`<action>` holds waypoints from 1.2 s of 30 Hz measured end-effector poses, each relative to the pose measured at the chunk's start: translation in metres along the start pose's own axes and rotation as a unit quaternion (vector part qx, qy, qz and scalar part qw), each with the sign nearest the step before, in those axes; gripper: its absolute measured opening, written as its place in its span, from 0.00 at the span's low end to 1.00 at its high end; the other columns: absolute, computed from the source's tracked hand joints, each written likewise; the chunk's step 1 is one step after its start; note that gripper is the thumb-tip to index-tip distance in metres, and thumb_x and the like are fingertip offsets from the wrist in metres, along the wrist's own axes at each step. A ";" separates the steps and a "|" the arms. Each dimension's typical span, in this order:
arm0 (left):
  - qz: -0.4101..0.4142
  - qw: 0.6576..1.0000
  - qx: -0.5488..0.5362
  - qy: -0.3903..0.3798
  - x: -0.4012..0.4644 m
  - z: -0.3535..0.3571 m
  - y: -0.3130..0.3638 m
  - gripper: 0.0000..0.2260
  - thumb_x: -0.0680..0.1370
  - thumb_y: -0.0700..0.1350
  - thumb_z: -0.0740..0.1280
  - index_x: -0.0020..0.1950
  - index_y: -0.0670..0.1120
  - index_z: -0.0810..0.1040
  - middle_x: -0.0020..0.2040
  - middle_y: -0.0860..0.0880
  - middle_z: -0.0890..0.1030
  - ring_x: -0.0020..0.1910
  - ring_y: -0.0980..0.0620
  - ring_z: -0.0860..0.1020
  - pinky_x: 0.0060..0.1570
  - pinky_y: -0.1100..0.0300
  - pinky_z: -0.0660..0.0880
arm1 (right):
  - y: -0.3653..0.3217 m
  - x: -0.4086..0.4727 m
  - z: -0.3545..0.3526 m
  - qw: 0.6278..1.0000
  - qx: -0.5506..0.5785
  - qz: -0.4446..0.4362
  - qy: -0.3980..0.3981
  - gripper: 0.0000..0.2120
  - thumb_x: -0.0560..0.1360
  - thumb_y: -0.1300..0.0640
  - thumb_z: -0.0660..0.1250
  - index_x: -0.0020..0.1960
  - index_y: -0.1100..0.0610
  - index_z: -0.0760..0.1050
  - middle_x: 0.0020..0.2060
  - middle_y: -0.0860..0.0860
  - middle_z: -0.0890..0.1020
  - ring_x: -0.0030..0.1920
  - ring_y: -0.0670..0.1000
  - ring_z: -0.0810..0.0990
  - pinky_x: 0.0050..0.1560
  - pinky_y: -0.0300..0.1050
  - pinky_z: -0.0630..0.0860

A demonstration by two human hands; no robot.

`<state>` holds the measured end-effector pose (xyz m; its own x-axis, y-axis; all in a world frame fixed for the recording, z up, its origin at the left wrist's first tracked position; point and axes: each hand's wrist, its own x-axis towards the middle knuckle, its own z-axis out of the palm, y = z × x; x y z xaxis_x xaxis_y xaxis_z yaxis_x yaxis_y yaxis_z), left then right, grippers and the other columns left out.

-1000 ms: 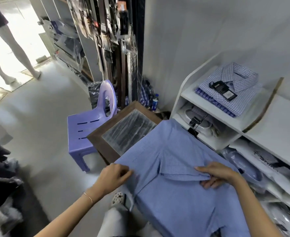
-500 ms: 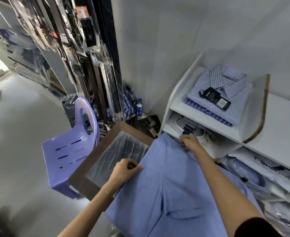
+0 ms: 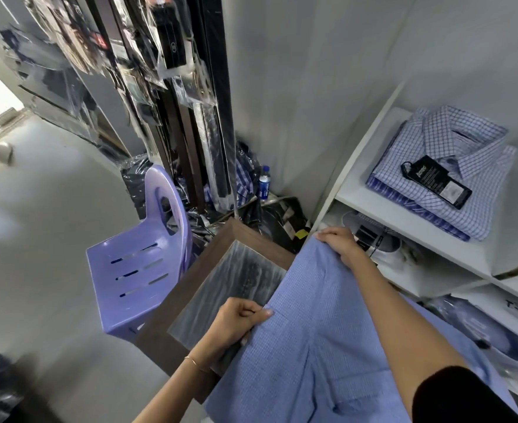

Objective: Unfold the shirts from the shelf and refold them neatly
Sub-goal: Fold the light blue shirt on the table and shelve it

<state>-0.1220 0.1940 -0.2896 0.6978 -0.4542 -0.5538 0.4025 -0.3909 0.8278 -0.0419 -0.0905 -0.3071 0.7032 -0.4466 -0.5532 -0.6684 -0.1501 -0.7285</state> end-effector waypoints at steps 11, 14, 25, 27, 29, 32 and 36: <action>-0.066 0.993 0.073 -0.071 -0.028 -0.027 -0.007 0.13 0.69 0.52 0.76 0.39 0.41 0.84 0.29 0.50 0.80 0.20 0.58 0.69 0.25 0.68 0.66 | 0.008 -0.110 0.022 0.916 -0.249 -0.285 -0.131 0.14 0.70 0.52 0.74 0.35 0.51 0.69 0.30 0.44 0.73 0.32 0.41 0.71 0.36 0.38 0.68; -0.096 0.983 0.113 -0.109 -0.048 -0.035 -0.016 0.17 0.66 0.56 0.76 0.39 0.42 0.84 0.28 0.48 0.76 0.21 0.57 0.68 0.26 0.67 0.65 | 0.032 -0.141 0.035 0.862 -0.347 -0.262 -0.260 0.16 0.66 0.50 0.77 0.34 0.53 0.70 0.31 0.43 0.72 0.33 0.41 0.70 0.32 0.34 0.65; -0.129 0.984 0.076 -0.092 -0.139 -0.028 -0.067 0.07 0.72 0.47 0.75 0.34 0.54 0.84 0.24 0.56 0.70 0.23 0.56 0.62 0.23 0.66 0.58 | 0.046 -0.154 0.043 0.873 -0.329 -0.298 -0.203 0.16 0.64 0.51 0.79 0.33 0.55 0.72 0.33 0.47 0.76 0.34 0.44 0.73 0.34 0.36 0.67; -0.130 0.985 0.089 -0.071 -0.150 -0.024 -0.080 0.06 0.72 0.45 0.75 0.35 0.53 0.84 0.23 0.56 0.69 0.22 0.56 0.62 0.23 0.67 0.59 | 0.045 -0.156 0.042 0.876 -0.320 -0.290 -0.214 0.17 0.64 0.52 0.79 0.33 0.56 0.72 0.31 0.47 0.77 0.33 0.45 0.73 0.36 0.39 0.68; -0.131 0.986 0.094 -0.051 -0.161 -0.021 -0.097 0.03 0.71 0.45 0.76 0.42 0.49 0.84 0.24 0.56 0.69 0.22 0.56 0.61 0.23 0.68 0.60 | 0.044 -0.159 0.042 0.880 -0.310 -0.283 -0.222 0.17 0.65 0.52 0.79 0.32 0.56 0.71 0.30 0.47 0.76 0.32 0.45 0.72 0.35 0.38 0.67; -0.135 0.986 0.098 -0.011 -0.174 -0.017 -0.127 0.05 0.71 0.45 0.76 0.37 0.50 0.82 0.23 0.56 0.69 0.22 0.56 0.61 0.24 0.67 0.60 | 0.045 -0.160 0.043 0.881 -0.307 -0.282 -0.224 0.18 0.65 0.53 0.79 0.32 0.56 0.70 0.29 0.47 0.75 0.32 0.45 0.72 0.35 0.37 0.66; -0.143 0.979 0.135 0.055 -0.183 -0.015 -0.161 0.09 0.68 0.49 0.78 0.33 0.50 0.80 0.28 0.51 0.72 0.24 0.54 0.64 0.26 0.65 0.64 | 0.047 -0.160 0.043 0.883 -0.304 -0.282 -0.218 0.18 0.65 0.55 0.79 0.32 0.57 0.69 0.30 0.48 0.76 0.33 0.46 0.72 0.35 0.36 0.66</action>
<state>-0.3062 0.3521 -0.3204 0.6453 -0.2122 -0.7339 0.4303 -0.6928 0.5787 -0.1751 0.0119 -0.2705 0.9038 0.2141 -0.3705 -0.0944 -0.7448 -0.6606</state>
